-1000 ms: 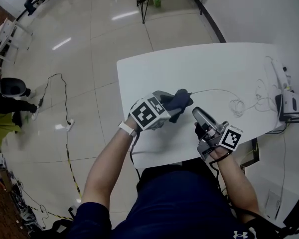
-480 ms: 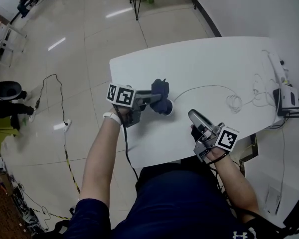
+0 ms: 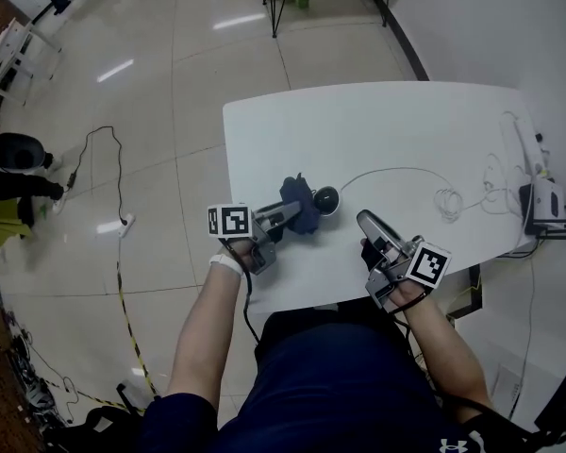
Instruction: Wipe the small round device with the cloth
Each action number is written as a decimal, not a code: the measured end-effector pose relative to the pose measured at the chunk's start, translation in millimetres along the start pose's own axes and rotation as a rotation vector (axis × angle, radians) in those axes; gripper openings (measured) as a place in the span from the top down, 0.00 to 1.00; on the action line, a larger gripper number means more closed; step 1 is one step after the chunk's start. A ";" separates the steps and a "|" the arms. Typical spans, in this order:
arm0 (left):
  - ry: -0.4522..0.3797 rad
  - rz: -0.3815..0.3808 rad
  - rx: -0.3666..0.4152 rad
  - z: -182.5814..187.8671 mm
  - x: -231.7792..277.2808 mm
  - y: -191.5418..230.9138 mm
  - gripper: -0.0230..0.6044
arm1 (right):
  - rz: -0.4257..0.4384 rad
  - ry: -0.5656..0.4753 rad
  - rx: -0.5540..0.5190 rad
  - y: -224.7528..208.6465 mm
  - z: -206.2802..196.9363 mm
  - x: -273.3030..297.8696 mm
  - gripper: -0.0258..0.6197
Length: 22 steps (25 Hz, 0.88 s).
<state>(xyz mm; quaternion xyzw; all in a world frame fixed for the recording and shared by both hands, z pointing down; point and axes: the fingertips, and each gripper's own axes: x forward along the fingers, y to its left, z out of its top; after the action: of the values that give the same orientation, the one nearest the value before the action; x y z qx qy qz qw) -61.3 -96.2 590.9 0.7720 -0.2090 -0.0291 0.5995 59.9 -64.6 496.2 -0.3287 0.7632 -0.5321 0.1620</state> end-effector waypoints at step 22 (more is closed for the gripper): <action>0.434 0.510 1.272 -29.2 36.1 -100.4 0.72 | -0.041 -0.051 -0.005 -15.5 17.1 -14.0 0.81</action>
<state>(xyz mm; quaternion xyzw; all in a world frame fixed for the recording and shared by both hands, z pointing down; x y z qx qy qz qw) 9.1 -63.0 512.4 0.8873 -0.2355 0.3934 0.0499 85.5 -70.6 502.5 -0.3581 0.7532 -0.5250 0.1698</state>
